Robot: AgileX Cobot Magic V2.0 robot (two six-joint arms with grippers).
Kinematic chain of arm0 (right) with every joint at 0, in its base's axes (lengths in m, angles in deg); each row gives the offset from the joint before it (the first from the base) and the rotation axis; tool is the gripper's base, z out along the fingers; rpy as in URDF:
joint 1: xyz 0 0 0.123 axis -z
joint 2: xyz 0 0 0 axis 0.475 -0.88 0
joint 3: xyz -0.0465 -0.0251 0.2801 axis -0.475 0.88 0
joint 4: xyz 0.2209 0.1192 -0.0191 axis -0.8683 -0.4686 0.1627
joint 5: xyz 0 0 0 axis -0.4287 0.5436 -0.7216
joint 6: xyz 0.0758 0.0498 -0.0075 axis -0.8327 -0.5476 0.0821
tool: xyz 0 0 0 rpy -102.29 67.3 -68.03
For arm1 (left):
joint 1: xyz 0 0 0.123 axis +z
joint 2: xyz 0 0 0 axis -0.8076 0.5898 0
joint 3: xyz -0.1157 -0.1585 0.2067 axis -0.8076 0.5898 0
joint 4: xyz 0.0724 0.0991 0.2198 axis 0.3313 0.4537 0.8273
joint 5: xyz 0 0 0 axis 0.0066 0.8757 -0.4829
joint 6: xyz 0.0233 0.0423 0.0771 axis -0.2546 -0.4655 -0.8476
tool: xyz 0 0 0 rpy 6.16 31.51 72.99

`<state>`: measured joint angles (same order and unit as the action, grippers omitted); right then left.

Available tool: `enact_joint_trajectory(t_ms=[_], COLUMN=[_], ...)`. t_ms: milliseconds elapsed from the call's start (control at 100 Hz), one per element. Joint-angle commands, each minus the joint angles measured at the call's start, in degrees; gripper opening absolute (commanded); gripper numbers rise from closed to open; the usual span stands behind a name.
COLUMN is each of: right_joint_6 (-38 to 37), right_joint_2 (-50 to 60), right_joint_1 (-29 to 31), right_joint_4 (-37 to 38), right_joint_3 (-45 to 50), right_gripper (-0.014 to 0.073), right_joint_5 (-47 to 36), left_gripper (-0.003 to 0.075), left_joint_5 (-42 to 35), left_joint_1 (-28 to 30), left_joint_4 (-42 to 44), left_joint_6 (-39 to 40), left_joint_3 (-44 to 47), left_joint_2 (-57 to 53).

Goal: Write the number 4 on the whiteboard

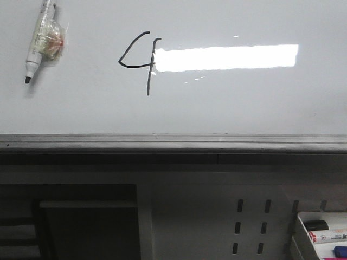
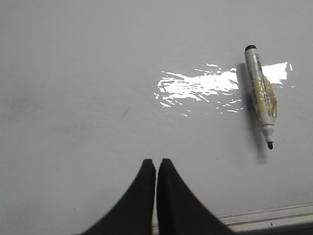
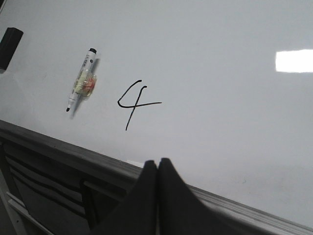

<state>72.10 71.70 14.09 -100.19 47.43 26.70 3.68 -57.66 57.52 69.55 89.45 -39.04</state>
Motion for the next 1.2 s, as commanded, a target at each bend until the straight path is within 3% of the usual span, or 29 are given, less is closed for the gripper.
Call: enact_joint_trajectory(t_ms=[0, 710, 770, 820, 900, 970, 1190], right_joint_6=[0.2, 0.2, -0.3, -5.1, -20.9, -30.8, -32.5], right_joint_2=[-0.6, -0.6, -0.6, -0.6, -0.6, -0.6, -0.3], right_joint_1=[0.4, 0.4, 0.4, 0.6, 2.3, 5.3, 16.0], right_joint_4=[-1.2, 0.1, 4.7, 11.4, 29.5, 40.6, 47.2], right_joint_3=[-1.3, -1.3, -0.6, 0.7, 3.1, 4.5, 8.8], right_gripper=[-0.0053, -0.0053, -0.0053, -0.0053, -0.0053, -0.0053, -0.0053], right_joint_5=[-3.1, -4.5, -6.7, -10.1, -13.9, -14.6, -16.3], left_gripper=[-0.0020, -0.0020, -0.0020, -0.0020, -0.0020, -0.0020, -0.0020], left_joint_5=[-4.9, -4.9, -4.9, -4.9, -4.9, -4.9, -4.9], left_joint_1=[0.2, 0.2, 0.2, 0.2, 0.2, 0.2, 0.2], left_joint_4=[-0.2, -0.2, -0.2, -0.2, -0.2, -0.2, -0.2], left_joint_6=[0.8, 0.8, 0.8, 0.8, 0.8, 0.8, 0.8], left_joint_3=[1.6, 1.6, 1.6, 1.6, 1.6, 1.6, 1.6], left_joint_2=[-1.6, -1.6, -1.6, -1.6, -1.6, -1.6, -1.6])
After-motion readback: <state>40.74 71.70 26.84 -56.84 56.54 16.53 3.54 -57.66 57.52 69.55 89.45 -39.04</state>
